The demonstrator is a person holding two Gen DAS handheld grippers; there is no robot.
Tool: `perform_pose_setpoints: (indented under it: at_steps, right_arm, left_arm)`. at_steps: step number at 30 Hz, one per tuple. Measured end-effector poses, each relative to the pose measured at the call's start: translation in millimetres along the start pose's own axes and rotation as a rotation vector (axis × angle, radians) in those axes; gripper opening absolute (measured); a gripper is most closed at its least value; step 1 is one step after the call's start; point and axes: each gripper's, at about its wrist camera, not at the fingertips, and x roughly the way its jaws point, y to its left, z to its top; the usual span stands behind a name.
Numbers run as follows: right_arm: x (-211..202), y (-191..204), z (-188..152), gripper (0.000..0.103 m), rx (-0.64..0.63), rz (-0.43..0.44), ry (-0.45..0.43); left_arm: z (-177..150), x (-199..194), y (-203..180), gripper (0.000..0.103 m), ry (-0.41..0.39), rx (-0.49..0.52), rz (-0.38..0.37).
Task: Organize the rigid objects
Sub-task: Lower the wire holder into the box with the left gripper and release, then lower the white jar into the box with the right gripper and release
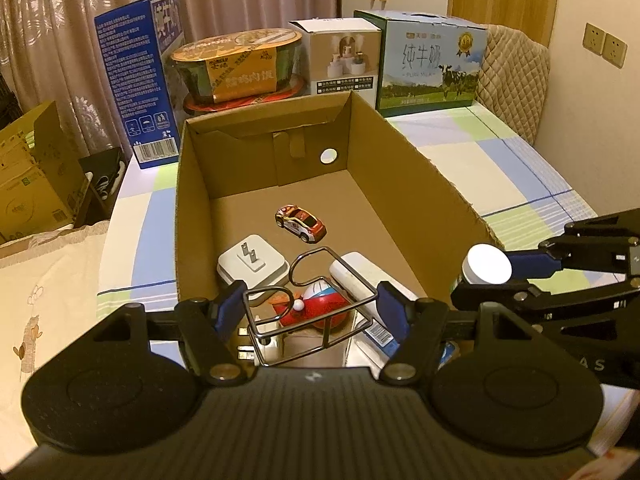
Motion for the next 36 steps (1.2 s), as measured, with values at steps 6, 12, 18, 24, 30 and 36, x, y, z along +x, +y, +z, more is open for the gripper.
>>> perform_pose_setpoints:
  at_steps: [6, 12, 18, 24, 30, 36]
  right_arm:
    - [2, -1, 0, 0.027, 0.004, 0.000, -0.001]
    - [2, -3, 0, 0.027, 0.013, 0.001, -0.001]
    - [2, -4, 0, 0.027, 0.021, 0.005, 0.000]
    - [0, -4, 1, 0.027, 0.032, 0.008, -0.005]
    - [-2, -2, 1, 0.027, 0.035, 0.016, -0.008]
    - [-2, -1, 2, 0.027, 0.036, 0.017, -0.008]
  left_arm:
    - [0, 4, -2, 0.066, 0.002, 0.006, -0.003]
    - [-1, 7, -1, 0.067, 0.017, 0.008, -0.002]
    - [0, 3, 1, 0.076, -0.008, -0.003, 0.023]
    - [1, -5, 4, 0.076, -0.020, -0.009, 0.041]
    - [0, -10, 6, 0.076, -0.024, -0.018, 0.047]
    - [0, -13, 6, 0.076, -0.027, -0.016, 0.046]
